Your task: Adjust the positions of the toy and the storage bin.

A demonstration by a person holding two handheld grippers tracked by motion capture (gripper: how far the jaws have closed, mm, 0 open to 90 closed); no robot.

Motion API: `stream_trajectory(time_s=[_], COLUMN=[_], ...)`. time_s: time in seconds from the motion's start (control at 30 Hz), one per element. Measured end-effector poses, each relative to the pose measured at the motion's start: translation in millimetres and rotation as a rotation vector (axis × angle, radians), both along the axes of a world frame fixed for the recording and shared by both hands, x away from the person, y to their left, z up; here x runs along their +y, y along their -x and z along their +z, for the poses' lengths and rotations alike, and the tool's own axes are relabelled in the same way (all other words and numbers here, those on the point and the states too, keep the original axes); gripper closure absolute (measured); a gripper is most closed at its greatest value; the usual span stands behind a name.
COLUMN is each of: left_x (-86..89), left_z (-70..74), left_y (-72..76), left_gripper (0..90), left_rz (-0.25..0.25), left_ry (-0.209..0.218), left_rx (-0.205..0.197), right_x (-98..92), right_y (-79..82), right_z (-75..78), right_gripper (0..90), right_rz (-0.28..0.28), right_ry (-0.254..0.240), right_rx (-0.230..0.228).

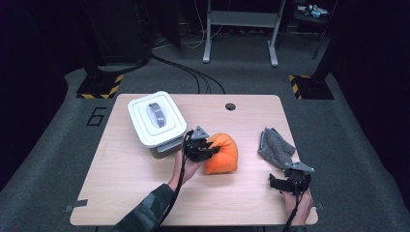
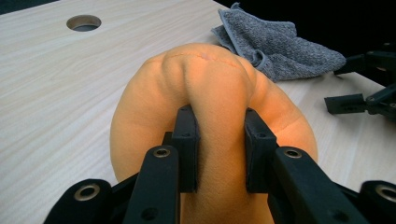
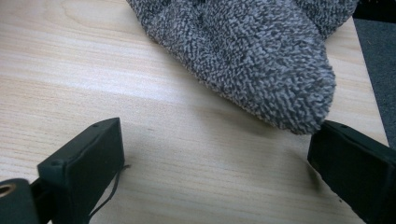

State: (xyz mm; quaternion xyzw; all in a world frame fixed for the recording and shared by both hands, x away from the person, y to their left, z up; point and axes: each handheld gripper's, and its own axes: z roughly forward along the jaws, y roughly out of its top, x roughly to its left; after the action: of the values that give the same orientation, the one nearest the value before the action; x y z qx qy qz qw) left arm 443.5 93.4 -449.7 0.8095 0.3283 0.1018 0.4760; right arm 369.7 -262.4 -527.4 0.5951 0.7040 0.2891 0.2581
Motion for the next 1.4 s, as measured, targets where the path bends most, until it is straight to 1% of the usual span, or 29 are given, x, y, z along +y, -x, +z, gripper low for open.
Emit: stream_trajectory(time_s=[0.1,0.23,0.33,0.47,0.57,0.63,0.67,0.8,0.87,0.9,0.93,1.03,1.27,1.3,1.37,1.4], left_x=[4.7,11.1,16.3,24.1,32.3,37.7,40.8,52.4,56.6,58.1,60.1,66.6,84.8,87.7,90.2,95.6], left_z=[-0.5,0.3,1.1,0.4,-1.2,-2.9,-3.7,-6.3,-6.6,-7.4,-7.7,-9.1,-12.3,-12.8,-13.6,-14.6], left_y=[5.9,15.3,22.2,31.0,36.8,41.7,43.3,50.9,55.2,57.5,59.6,64.7,75.8,77.7,79.9,82.2], left_gripper=[71.5,71.5,71.5,71.4,71.3,71.3,71.3,71.3,71.3,71.3,71.3,71.2,71.2,71.2,71.2,71.2], left_rz=[-0.006,-0.016,-0.020,-0.019,-0.027,-0.015,-0.015,-0.004,-0.007,-0.004,-0.005,-0.006,0.025,0.027,0.033,0.034], left_ry=[0.007,0.001,0.006,0.013,0.003,0.008,0.007,0.016,0.005,0.008,0.002,0.006,0.017,0.012,0.015,0.008], left_rx=[0.004,0.004,0.010,0.007,0.009,0.013,0.008,0.013,0.009,0.006,0.004,0.009,0.014,0.008,0.013,0.009], right_x=[0.1,0.1,0.1,0.2,0.3,0.3,0.4,1.0,0.9,1.1,1.1,1.1,0.7,0.9,0.7,0.8], right_y=[-0.1,0.0,0.0,0.0,0.1,0.1,0.1,0.3,0.3,0.3,0.3,0.3,0.1,0.2,0.1,0.1], right_z=[-0.2,-0.3,-0.3,-0.3,-0.4,-0.1,-0.1,0.0,-0.1,0.0,0.0,-0.1,-0.2,-0.1,-0.1,-0.1], right_gripper=[3.0,3.0,3.0,3.0,3.0,3.1,3.0,3.0,3.0,3.0,3.0,3.0,3.1,3.0,3.0,3.0], right_rz=[-0.001,-0.002,-0.001,-0.002,-0.003,-0.001,-0.001,-0.004,-0.003,-0.003,-0.002,-0.001,0.000,-0.001,0.000,0.000], right_ry=[-0.004,-0.004,-0.004,-0.004,-0.003,0.001,0.000,-0.001,0.000,-0.001,-0.001,0.002,0.002,0.001,0.003,0.003], right_rx=[-0.002,-0.004,-0.003,-0.004,-0.004,-0.001,-0.002,0.001,0.001,0.001,0.001,-0.002,-0.003,-0.001,-0.002,-0.002])
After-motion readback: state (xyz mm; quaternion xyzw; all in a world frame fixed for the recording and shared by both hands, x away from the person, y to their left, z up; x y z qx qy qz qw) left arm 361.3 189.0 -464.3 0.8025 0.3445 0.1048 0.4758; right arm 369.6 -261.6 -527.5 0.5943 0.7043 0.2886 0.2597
